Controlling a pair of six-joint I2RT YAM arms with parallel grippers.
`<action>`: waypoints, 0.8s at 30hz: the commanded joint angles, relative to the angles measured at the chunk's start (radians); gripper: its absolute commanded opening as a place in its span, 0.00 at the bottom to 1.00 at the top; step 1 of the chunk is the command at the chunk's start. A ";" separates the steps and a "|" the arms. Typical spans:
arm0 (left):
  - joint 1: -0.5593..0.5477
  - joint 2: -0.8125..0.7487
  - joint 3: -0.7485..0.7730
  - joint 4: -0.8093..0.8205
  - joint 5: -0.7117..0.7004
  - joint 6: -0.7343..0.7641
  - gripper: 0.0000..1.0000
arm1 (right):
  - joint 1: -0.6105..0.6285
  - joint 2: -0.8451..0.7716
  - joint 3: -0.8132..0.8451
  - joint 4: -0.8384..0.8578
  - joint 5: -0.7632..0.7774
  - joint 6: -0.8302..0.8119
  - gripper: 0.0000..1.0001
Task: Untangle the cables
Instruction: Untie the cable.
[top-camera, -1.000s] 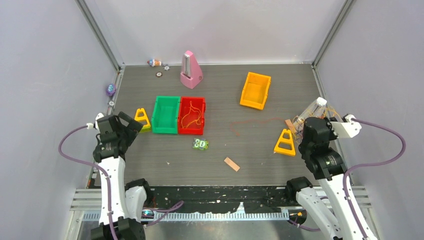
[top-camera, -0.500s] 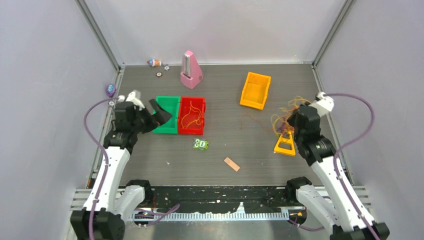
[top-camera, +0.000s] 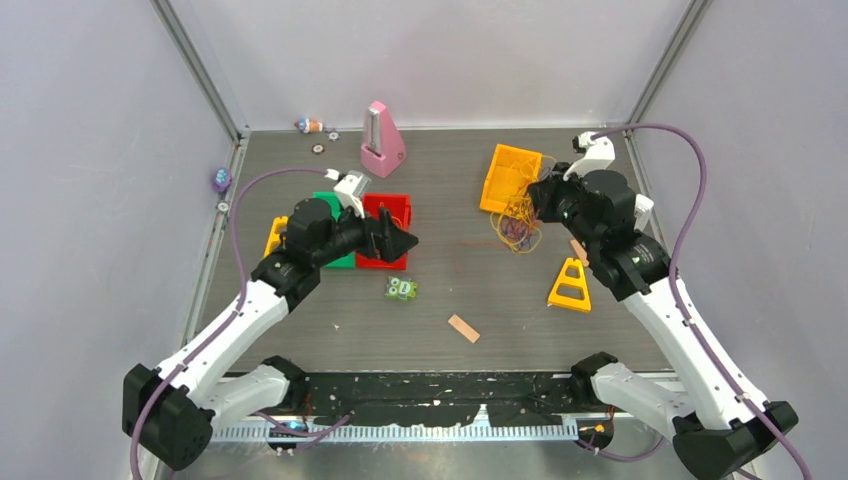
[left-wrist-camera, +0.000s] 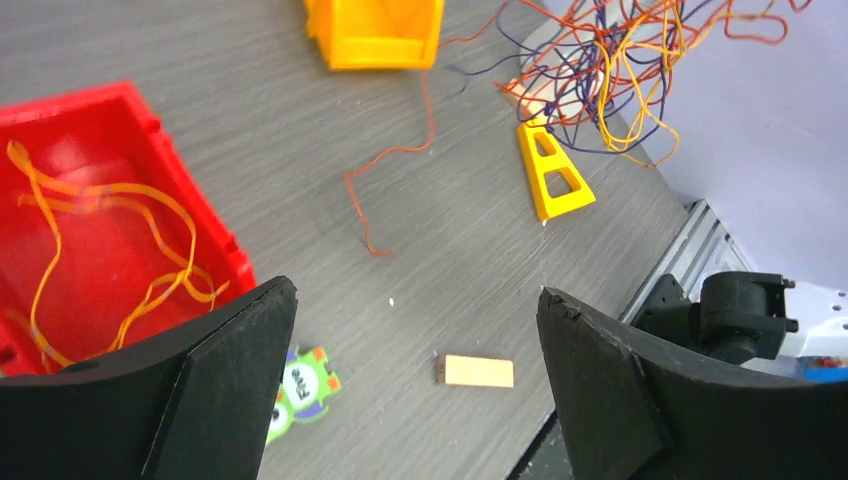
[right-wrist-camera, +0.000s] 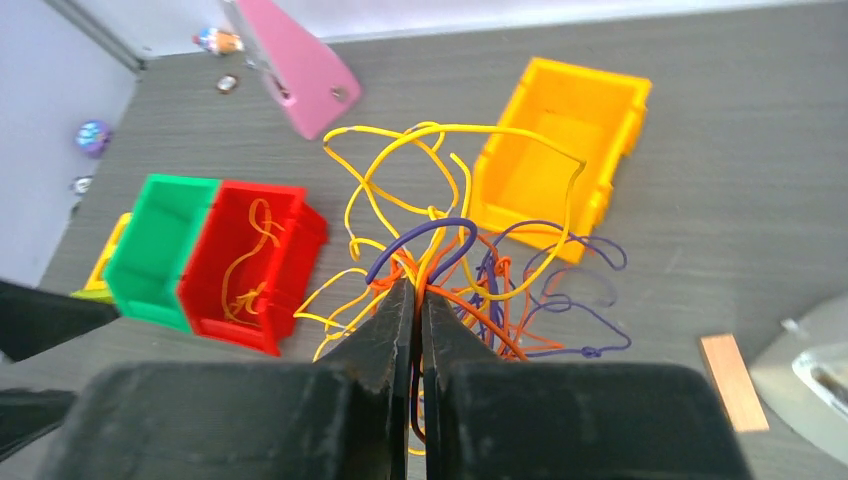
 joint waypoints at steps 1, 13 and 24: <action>-0.058 0.015 -0.050 0.312 0.005 0.071 0.90 | 0.044 -0.004 0.107 -0.012 -0.010 -0.091 0.06; -0.250 0.210 -0.131 0.757 -0.092 0.275 0.76 | 0.049 0.019 0.223 -0.037 -0.106 -0.104 0.06; -0.260 0.520 -0.082 1.192 -0.155 0.236 0.74 | 0.049 0.017 0.378 -0.102 -0.195 -0.116 0.06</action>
